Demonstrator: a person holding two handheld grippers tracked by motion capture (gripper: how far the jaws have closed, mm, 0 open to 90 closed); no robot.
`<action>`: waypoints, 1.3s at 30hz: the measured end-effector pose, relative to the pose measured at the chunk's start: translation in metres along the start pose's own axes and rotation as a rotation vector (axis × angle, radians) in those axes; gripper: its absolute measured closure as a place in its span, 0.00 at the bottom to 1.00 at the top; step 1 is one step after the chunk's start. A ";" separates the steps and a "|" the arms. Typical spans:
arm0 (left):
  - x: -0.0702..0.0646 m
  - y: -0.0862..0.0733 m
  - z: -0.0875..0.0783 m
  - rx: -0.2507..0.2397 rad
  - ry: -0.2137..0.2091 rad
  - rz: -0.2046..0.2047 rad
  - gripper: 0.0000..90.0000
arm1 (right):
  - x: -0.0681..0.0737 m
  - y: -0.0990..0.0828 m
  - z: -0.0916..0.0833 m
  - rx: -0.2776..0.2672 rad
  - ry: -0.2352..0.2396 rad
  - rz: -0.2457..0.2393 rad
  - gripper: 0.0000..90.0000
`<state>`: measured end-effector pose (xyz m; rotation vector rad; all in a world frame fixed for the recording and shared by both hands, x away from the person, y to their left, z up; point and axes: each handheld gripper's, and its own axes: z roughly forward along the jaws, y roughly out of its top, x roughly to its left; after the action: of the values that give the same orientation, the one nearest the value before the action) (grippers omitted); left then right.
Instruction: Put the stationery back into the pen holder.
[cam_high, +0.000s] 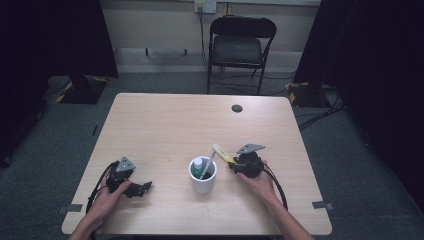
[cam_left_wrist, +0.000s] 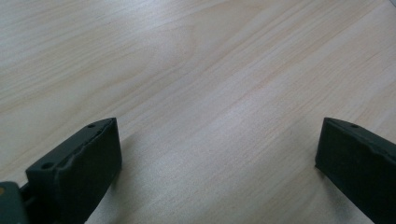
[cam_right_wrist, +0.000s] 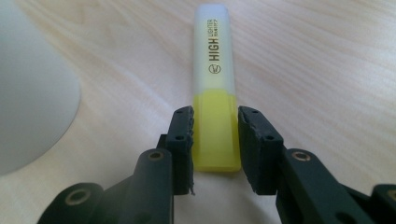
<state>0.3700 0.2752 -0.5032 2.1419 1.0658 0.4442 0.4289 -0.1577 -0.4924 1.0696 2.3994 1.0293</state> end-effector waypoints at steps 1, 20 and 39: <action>0.000 0.000 0.000 0.000 0.000 0.000 0.00 | 0.001 -0.002 -0.002 0.000 0.004 -0.004 0.74; 0.000 0.000 0.000 0.000 0.001 0.000 0.00 | 0.006 -0.027 -0.027 -0.011 0.032 -0.040 0.71; 0.000 0.000 0.000 0.001 -0.001 0.003 0.00 | 0.008 -0.024 -0.031 0.006 0.049 0.019 0.75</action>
<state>0.3703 0.2752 -0.5031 2.1443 1.0631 0.4441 0.3943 -0.1779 -0.4885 1.0838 2.4362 1.0676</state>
